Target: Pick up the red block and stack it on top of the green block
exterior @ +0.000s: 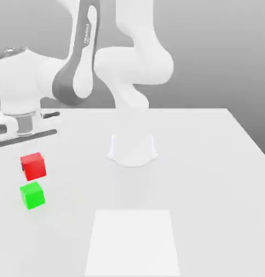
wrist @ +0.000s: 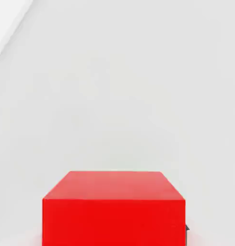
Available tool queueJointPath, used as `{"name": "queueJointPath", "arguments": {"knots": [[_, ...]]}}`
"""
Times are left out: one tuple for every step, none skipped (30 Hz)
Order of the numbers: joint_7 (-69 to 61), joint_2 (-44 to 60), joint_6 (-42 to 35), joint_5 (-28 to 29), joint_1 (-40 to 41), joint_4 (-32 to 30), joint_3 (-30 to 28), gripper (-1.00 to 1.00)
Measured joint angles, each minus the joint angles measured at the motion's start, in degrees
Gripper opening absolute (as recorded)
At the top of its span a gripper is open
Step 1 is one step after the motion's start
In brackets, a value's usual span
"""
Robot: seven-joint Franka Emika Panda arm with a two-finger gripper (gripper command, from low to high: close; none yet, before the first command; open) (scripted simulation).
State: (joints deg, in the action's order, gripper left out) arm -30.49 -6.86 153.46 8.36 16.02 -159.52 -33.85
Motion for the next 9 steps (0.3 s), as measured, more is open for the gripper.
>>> {"name": "queueJointPath", "arguments": {"knots": [[-1.9, 1.6, 1.4, -1.9, -0.3, 0.1, -0.3, -1.00], [-3.9, 3.5, 3.0, -4.4, -0.7, 0.2, -0.2, -1.00], [-6.2, 5.6, 4.7, -7.5, -0.9, 0.3, 0.2, -1.00], [-8.8, 7.8, 6.4, -10.9, -0.8, 0.4, 1.2, -1.00], [-11.4, 10.1, 8.1, -14.6, -0.2, 0.5, 2.6, -1.00], [-14.1, 12.3, 9.8, -18.4, 1.1, 0.7, 4.7, -1.00], [-15.5, 13.6, 10.9, -20.3, 2.3, 0.7, 6.2, 1.00], [-15.5, 13.6, 10.9, -20.3, 2.3, 0.7, 6.2, 1.00], [-15.5, 13.6, 10.9, -20.3, 2.3, 0.7, 6.2, 1.00]]}}
